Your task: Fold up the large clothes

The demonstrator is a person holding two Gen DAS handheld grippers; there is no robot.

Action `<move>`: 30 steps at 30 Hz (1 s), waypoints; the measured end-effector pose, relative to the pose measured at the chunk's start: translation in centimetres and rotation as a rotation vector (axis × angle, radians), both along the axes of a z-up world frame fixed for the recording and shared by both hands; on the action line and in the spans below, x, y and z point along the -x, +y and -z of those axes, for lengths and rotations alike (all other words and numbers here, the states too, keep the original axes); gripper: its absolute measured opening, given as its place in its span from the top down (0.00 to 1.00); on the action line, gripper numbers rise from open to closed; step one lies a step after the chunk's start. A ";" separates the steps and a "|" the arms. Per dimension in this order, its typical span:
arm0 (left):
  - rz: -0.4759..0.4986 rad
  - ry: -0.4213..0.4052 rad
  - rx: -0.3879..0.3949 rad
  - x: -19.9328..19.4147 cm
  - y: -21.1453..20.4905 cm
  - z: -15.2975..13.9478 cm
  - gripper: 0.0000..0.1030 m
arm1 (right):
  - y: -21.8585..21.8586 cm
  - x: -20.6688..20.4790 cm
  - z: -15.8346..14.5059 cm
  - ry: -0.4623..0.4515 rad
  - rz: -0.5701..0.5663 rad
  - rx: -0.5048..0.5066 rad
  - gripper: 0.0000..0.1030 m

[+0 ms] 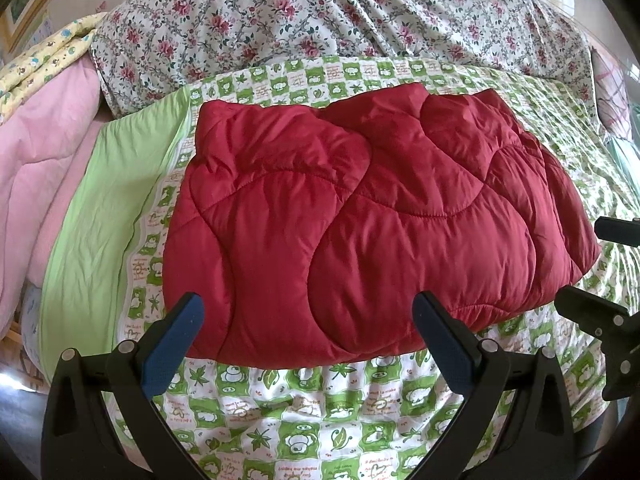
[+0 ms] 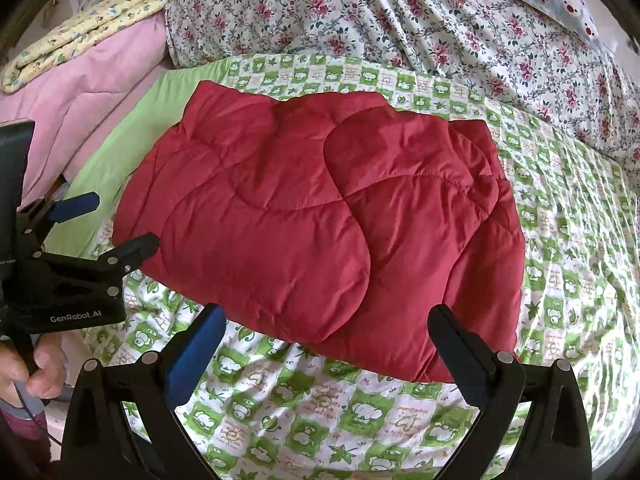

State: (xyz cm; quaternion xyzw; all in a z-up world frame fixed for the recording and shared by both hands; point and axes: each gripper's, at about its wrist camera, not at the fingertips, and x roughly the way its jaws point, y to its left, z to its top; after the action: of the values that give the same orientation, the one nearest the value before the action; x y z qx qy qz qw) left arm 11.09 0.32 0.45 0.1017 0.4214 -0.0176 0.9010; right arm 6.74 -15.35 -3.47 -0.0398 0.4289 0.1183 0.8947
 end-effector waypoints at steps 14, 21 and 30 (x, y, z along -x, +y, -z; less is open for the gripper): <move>0.001 -0.002 0.000 0.0 0.0 -0.1 0.00 | 0.0 0.0 0.0 0.000 -0.002 -0.001 0.01; -0.001 -0.004 0.000 0.0 0.0 -0.2 0.00 | 0.0 0.0 -0.1 -0.001 -0.001 -0.002 0.01; -0.002 -0.004 -0.001 0.0 0.0 -0.2 0.00 | -0.1 0.0 -0.1 -0.001 -0.001 -0.002 0.01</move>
State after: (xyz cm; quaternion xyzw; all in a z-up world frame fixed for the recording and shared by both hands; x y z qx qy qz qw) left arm 11.08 0.37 0.67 0.1020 0.4198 -0.0163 0.9017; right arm 6.76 -15.41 -3.33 -0.0389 0.4283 0.1190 0.8949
